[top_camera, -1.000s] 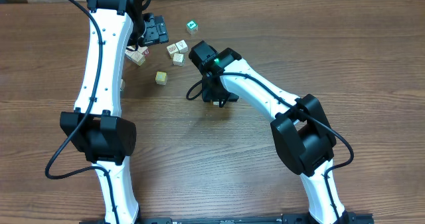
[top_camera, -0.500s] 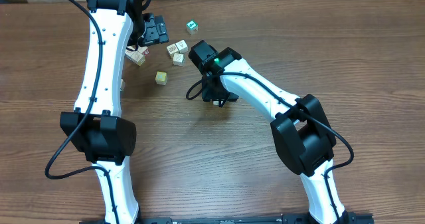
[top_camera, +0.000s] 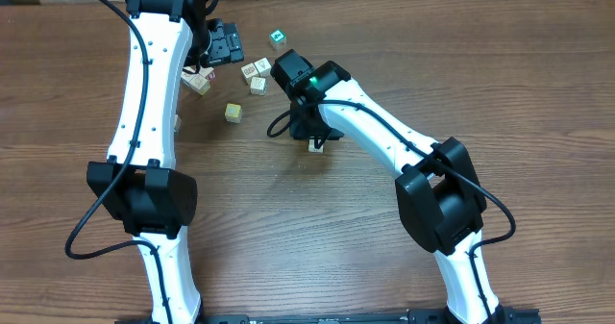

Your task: Form a tower

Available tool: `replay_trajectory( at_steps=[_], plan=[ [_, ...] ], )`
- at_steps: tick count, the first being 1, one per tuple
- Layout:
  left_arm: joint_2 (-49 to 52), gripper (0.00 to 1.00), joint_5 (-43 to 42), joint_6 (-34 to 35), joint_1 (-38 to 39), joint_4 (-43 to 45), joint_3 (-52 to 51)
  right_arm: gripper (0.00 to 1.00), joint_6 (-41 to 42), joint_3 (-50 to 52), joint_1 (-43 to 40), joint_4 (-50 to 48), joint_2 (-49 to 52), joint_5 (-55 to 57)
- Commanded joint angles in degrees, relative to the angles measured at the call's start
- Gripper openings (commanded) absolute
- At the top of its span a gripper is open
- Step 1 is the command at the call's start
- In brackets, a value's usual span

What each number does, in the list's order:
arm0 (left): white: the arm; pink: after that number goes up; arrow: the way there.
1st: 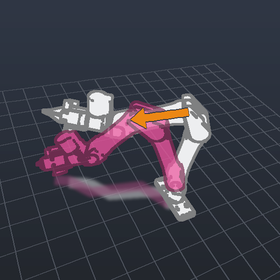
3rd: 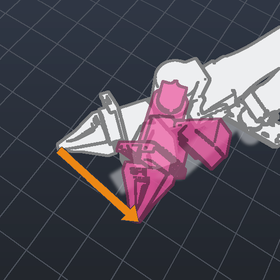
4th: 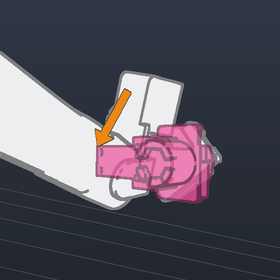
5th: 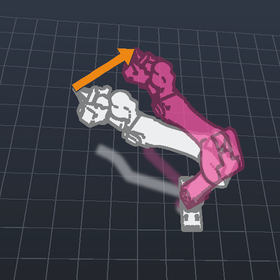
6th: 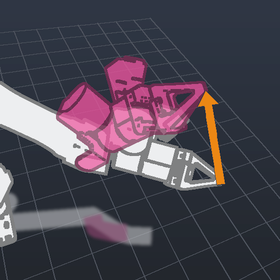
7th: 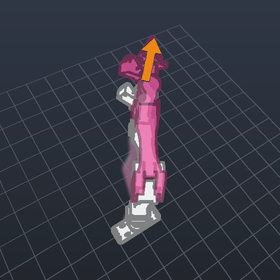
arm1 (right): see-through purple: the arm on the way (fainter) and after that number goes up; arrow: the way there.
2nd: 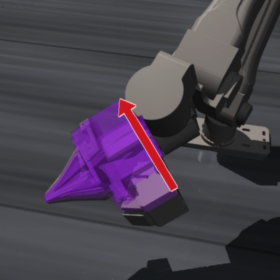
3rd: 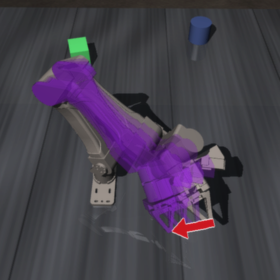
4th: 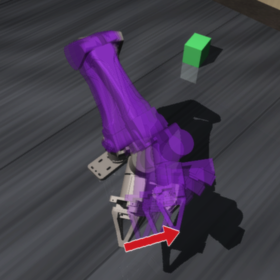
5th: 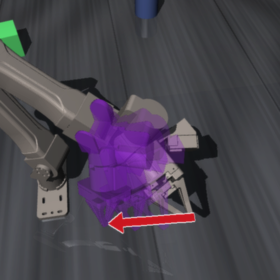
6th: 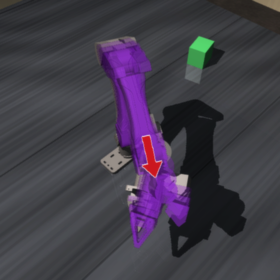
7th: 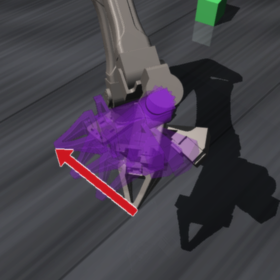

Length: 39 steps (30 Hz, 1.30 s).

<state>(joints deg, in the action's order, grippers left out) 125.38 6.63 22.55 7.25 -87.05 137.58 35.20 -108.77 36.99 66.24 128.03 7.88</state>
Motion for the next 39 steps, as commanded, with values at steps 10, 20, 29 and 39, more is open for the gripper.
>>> replay_trajectory(
  at_steps=[10, 20, 29, 39],
  plan=[
    [-0.79, 0.99, -0.26, 0.81, 0.02, 0.11, 0.90, 0.44, 2.80, -0.31, -0.42, 0.39, 0.26, 3.67],
    [-0.79, 0.99, -0.26, 0.81, 0.02, 0.11, 0.90, 0.39, 3.82, 1.57, -0.35, -1.42, 0.26, 2.56],
    [-0.79, 1.00, -0.26, 0.81, 0.02, 0.11, 0.90, 0.39, 4.09, 1.70, -0.24, -0.79, 0.26, 2.36],
    [-0.79, 0.99, -0.26, 0.81, 0.02, 0.11, 0.90, 0.40, 5.35, 1.95, -0.07, -0.96, 0.26, 2.32]
  ],
)
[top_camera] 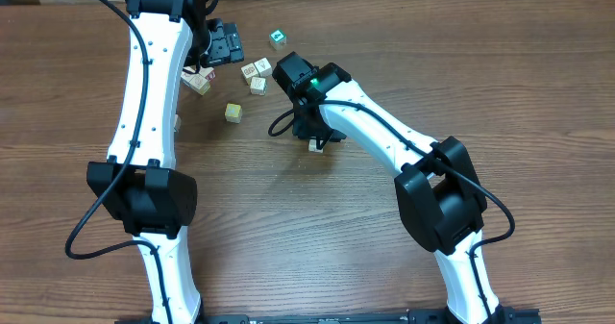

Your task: Form a tower

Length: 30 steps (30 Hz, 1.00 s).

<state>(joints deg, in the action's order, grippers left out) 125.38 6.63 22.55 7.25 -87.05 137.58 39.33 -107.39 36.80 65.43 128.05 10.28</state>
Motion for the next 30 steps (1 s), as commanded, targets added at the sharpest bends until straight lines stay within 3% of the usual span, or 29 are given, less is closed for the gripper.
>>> replay_trajectory(
  at_steps=[1, 7, 12, 21, 30],
  plan=[
    [-0.79, 1.00, -0.26, 0.81, 0.02, 0.11, 0.90, 0.40, 1.22, 0.57, 0.13, -0.15, 0.24, -0.09],
    [-0.79, 1.00, -0.26, 0.81, 0.02, 0.11, 0.90, 0.53, 1.22, 0.57, 0.22, -0.31, 0.24, -0.92],
    [-0.79, 1.00, -0.26, 0.81, 0.02, 0.11, 0.90, 1.00, 1.20, 0.57, 0.22, -0.85, 0.24, -1.11],
    [-0.79, 1.00, -0.26, 0.81, 0.02, 0.11, 0.90, 1.00, 1.20, 0.57, 0.22, -0.79, 0.24, -1.36],
    [-0.79, 1.00, -0.26, 0.81, 0.02, 0.11, 0.90, 0.94, 1.22, 0.59, 0.33, -0.81, 0.28, -1.33]
  ],
)
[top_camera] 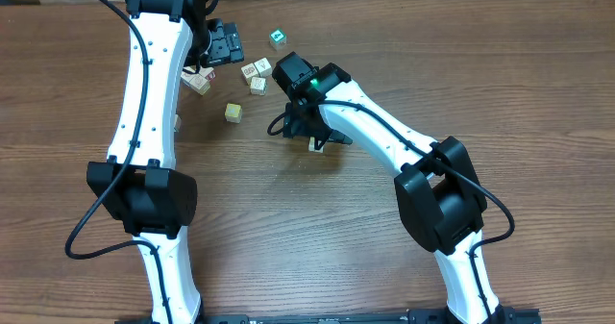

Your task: Form a tower

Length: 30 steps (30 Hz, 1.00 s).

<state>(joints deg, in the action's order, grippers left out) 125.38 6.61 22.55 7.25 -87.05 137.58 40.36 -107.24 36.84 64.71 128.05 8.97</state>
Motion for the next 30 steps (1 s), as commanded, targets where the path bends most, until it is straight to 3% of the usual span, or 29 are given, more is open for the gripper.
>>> replay_trajectory(
  at_steps=[1, 11, 19, 30],
  plan=[
    [-0.79, 1.00, -0.24, 0.79, 0.02, 0.11, 0.90, 0.94, 0.17, 0.44, 0.28, -0.07, 0.31, -0.02],
    [-0.79, 1.00, -0.24, 0.79, 0.02, 0.11, 0.90, 0.93, 0.17, 2.19, 0.28, -1.25, 0.35, -0.04],
    [-0.79, 1.00, -0.24, 0.79, 0.02, 0.11, 0.90, 0.77, 0.26, 4.15, 0.28, -2.47, 0.35, -0.11],
    [-0.79, 1.00, -0.24, 0.81, 0.02, 0.11, 0.90, 0.48, 0.37, 4.85, 0.28, -3.08, 0.33, -0.63]
  ],
)
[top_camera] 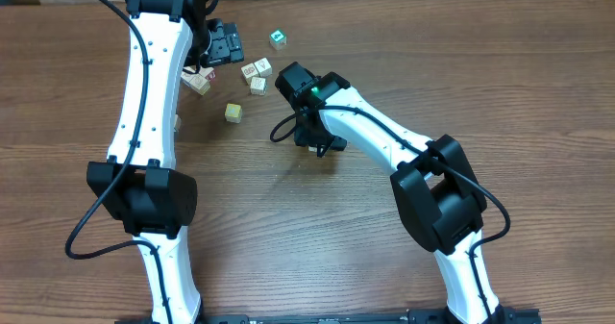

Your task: Form a tower

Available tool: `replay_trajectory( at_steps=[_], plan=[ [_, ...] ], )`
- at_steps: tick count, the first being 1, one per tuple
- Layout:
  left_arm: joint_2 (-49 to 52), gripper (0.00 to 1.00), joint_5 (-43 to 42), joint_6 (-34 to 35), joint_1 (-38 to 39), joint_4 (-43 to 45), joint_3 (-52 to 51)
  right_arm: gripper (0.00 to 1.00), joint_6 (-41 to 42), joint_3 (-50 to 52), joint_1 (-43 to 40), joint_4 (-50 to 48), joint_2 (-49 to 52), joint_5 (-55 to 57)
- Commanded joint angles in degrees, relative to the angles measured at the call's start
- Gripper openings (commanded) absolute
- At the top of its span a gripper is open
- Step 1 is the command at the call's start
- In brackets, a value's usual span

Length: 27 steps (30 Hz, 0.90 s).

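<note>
Only the overhead view is given. My right gripper (318,147) points down at the table's middle, with its wrist covering the spot below. No block shows at its tips, and its jaws are hidden. My left gripper (227,44) hangs at the back left, beside a cluster of wooden letter blocks (199,79). Whether its jaws are apart cannot be made out. Two more blocks (256,77) lie between the arms. A yellow-green block (233,112) sits alone, and a green-marked block (278,38) lies farthest back.
The brown wooden table (307,228) stretches toward the front. The left arm's white links (144,103) run down the left side. The right arm (384,141) crosses diagonally from the front right. The table's back edge lies just behind the blocks.
The right wrist has shifted a little to the right and turned. The small pale block seen at its fingertips is now covered by it. The left arm and the loose blocks are unchanged.
At all three earlier moments the right gripper stood over one small pale block at the table's middle, the wrist turning slightly each time while the block kept its place. Now the wrist hides that block. The left arm stayed still throughout.
</note>
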<state>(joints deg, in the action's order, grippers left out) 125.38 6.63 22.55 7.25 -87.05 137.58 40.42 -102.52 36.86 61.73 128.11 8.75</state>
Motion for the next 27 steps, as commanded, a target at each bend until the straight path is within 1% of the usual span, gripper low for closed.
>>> replay_trajectory(
  at_steps=[1, 7, 9, 16, 18, 21, 27],
  plan=[
    [-0.79, 1.00, -0.26, 0.81, 0.00, 0.11, 0.90, 0.46, 0.31, 0.02, 0.26, -0.13, 0.26, -1.01],
    [-0.79, 1.00, -0.26, 0.81, 0.02, 0.11, 0.90, 0.38, 0.33, -0.59, 0.26, 0.07, 0.26, -1.53],
    [-0.79, 1.00, -0.26, 0.81, 0.02, 0.11, 0.90, 0.37, 0.35, -0.74, 0.26, 0.02, 0.26, -1.53],
    [-0.79, 1.00, -0.26, 0.81, 0.02, 0.11, 0.90, 0.30, 1.81, -0.74, 0.24, 0.00, 0.26, -1.51],
    [-0.79, 1.00, -0.26, 0.81, 0.02, 0.11, 0.90, 0.26, 1.81, -0.74, 0.24, 0.07, 0.26, -1.51],
    [-0.79, 1.00, -0.26, 0.79, 0.02, 0.11, 0.90, 0.26, 3.17, -0.74, 0.26, 0.24, 0.26, -1.53],
    [-0.79, 1.00, -0.26, 0.81, 0.02, 0.11, 0.90, 0.27, 3.28, -0.74, 0.24, 0.50, 0.26, -1.51]
  ],
)
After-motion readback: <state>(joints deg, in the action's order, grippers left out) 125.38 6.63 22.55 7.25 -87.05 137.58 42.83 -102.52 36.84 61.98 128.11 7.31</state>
